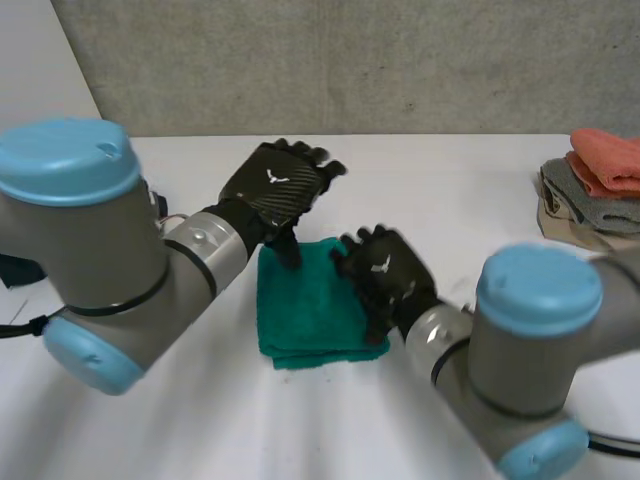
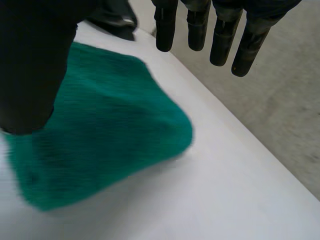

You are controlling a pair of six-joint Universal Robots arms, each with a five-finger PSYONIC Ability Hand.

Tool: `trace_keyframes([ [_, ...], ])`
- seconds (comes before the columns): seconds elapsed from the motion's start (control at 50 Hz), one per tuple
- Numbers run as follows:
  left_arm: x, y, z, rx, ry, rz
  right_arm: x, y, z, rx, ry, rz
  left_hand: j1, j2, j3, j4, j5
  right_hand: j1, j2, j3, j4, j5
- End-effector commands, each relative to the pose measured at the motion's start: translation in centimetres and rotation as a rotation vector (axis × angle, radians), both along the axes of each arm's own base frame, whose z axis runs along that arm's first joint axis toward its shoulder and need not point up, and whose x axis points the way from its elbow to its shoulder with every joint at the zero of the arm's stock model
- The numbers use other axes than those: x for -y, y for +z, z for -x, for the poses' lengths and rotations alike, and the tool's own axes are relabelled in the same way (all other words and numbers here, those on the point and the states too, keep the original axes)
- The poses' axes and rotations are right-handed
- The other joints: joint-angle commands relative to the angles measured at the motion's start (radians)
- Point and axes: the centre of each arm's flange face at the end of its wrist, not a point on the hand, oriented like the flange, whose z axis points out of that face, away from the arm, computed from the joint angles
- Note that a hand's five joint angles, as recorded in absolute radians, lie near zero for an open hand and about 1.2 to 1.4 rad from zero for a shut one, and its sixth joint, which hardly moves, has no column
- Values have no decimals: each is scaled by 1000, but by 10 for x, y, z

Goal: Fold the laundry.

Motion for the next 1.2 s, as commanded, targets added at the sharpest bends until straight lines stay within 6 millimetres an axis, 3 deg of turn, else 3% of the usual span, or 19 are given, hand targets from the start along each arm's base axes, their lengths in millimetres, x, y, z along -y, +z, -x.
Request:
trace_keyframes([
  [0.02, -9, 9, -7, -61, -157, -87, -17, -49, -15, -29, 64, 14, 25, 9, 1, 11, -5, -19, -31, -15, -38, -28],
  [0.12, -7, 9, -8, -81, -141, -107, -6, -61, -24, -85, 77, 89, 25, 9, 1, 11, -5, 63, 51, 67, 44, 54],
  [0.36, -5, 8, -8, -85, -137, -112, 16, -65, -42, -74, 77, 142, 25, 9, 1, 11, -5, 580, 568, 584, 561, 571],
  [0.5, -6, 7, -8, -83, -137, -114, 24, -64, -49, -59, 78, 158, 25, 9, 1, 11, -5, 557, 545, 560, 538, 548],
  [0.62, -7, 7, -8, -84, -138, -117, 26, -63, -50, -59, 70, 146, 25, 9, 1, 11, -5, 220, 207, 223, 200, 210],
  [0.74, -7, 8, -8, -86, -140, -118, 27, -58, -51, -6, 65, 111, 25, 9, 1, 11, -5, 257, 245, 261, 238, 248],
  [0.82, -7, 8, -8, -93, -138, -125, 31, -58, -55, 7, 69, 113, 25, 9, 1, 11, -5, 521, 509, 524, 502, 512],
  [0.9, -7, 8, -8, -96, -136, -127, 36, -55, -56, 25, 65, 114, 25, 9, 1, 11, -5, 1052, 1040, 1055, 1033, 1043],
  [0.92, -7, 8, -8, -96, -136, -127, 39, -53, -55, 30, 60, 118, 25, 9, 1, 11, -5, 1161, 1148, 1164, 1141, 1151],
  [1.0, -7, 9, -9, -97, -135, -124, 53, -42, -47, 44, 21, 135, 25, 9, 1, 11, -5, 1164, 1151, 1167, 1144, 1154],
  [1.2, -6, 16, -11, -107, -130, -107, 103, -21, -2, 30, -109, 154, 25, 9, 1, 11, -5, 1164, 1151, 1167, 1144, 1154],
])
